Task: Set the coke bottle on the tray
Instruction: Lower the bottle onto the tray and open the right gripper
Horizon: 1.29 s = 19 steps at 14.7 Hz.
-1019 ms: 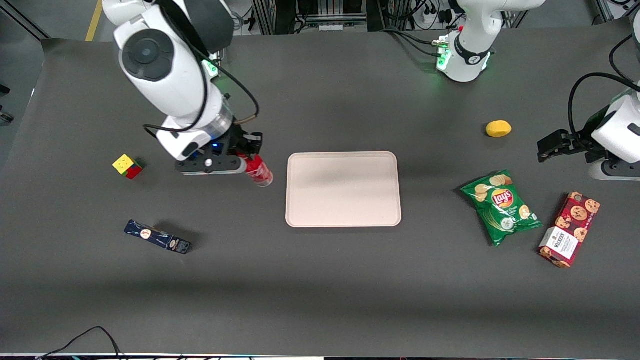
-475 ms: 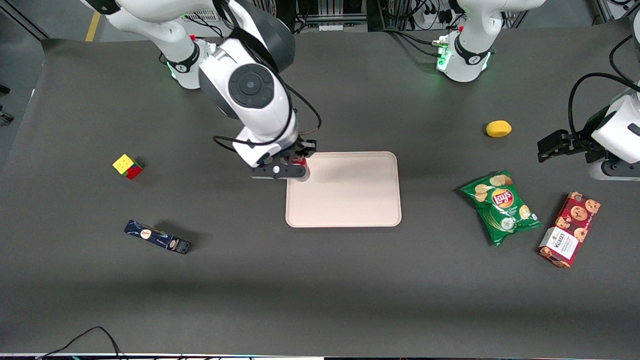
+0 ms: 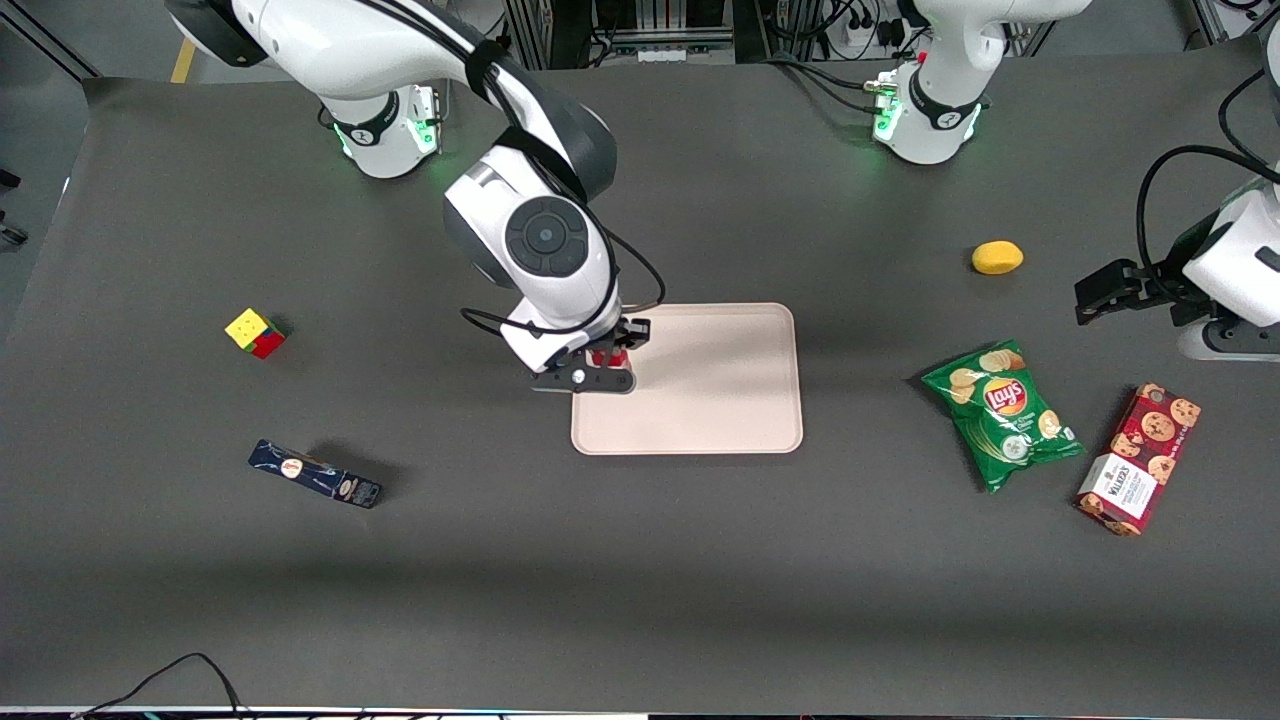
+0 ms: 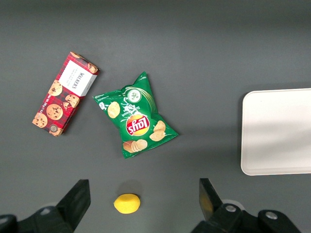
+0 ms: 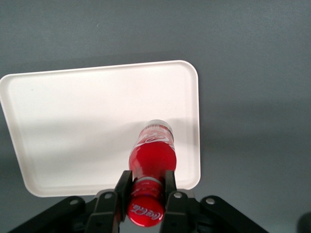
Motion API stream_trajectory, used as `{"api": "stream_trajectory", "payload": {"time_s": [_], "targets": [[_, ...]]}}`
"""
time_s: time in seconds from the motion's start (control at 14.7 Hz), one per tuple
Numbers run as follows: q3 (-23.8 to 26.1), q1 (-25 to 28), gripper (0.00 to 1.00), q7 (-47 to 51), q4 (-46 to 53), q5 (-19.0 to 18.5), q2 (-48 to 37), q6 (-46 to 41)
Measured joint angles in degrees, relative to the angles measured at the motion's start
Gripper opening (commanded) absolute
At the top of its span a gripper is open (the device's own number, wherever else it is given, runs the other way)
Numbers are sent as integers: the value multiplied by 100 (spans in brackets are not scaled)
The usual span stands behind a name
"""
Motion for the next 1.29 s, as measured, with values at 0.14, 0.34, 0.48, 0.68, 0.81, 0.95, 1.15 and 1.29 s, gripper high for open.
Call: {"api": "stream_trajectory", "payload": {"time_s": [0.14, 0.34, 0.48, 0.68, 0.81, 0.95, 1.15, 1.29], "targets": [[4, 1, 0, 7, -29, -77, 125, 175], [6, 2, 0, 17, -215, -104, 215, 502], [6, -3, 0, 23, -384, -113, 225, 701], [5, -19, 0, 29, -605, -167, 225, 899], [6, -22, 50, 33, -630, -173, 225, 907], [6, -22, 100, 37, -630, -174, 224, 910], [6, -25, 100, 87, -628, -174, 206, 913], [6, -34, 100, 114, -626, -174, 183, 917]]}}
